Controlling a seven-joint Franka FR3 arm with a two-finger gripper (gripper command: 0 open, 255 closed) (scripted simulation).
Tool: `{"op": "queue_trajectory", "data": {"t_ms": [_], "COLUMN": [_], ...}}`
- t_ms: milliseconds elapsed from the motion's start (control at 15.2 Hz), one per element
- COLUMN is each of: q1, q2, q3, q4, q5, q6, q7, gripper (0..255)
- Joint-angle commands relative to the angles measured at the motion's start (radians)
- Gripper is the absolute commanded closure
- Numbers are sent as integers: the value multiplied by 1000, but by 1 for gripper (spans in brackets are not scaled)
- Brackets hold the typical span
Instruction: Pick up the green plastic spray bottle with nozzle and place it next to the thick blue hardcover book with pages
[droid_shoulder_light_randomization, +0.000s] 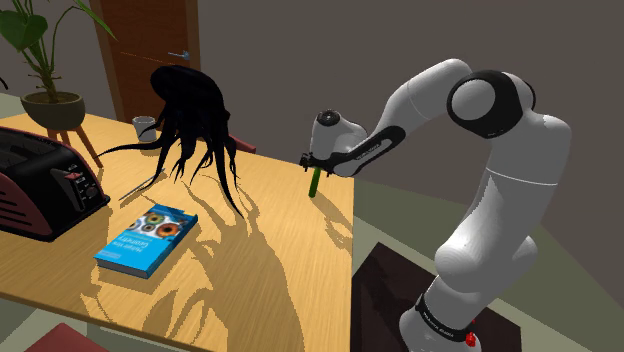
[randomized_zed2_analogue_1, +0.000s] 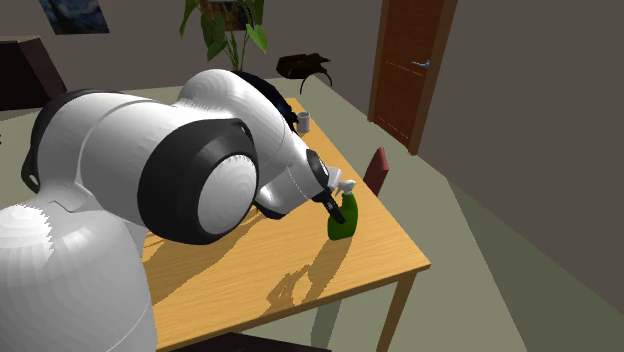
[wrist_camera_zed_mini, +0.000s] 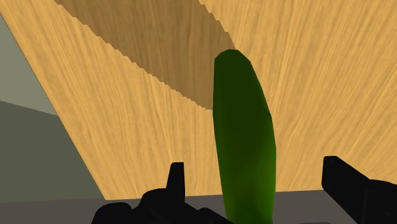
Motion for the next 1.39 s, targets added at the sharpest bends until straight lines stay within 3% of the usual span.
{"op": "queue_trajectory", "data": {"t_ms": [0, 198, 264, 858, 1320], "q1": [0, 0, 0, 0, -14], "q2": [1, 1, 1, 1, -67], "q3": [0, 0, 0, 0, 26], "q4": [1, 1, 1, 1, 4], "q5": [-1, -1, -1, -1, 101], "q6": [0, 0, 0, 0, -48], "q7": [1, 1, 1, 1, -99], "gripper": [0, 0, 255, 255, 255]}}
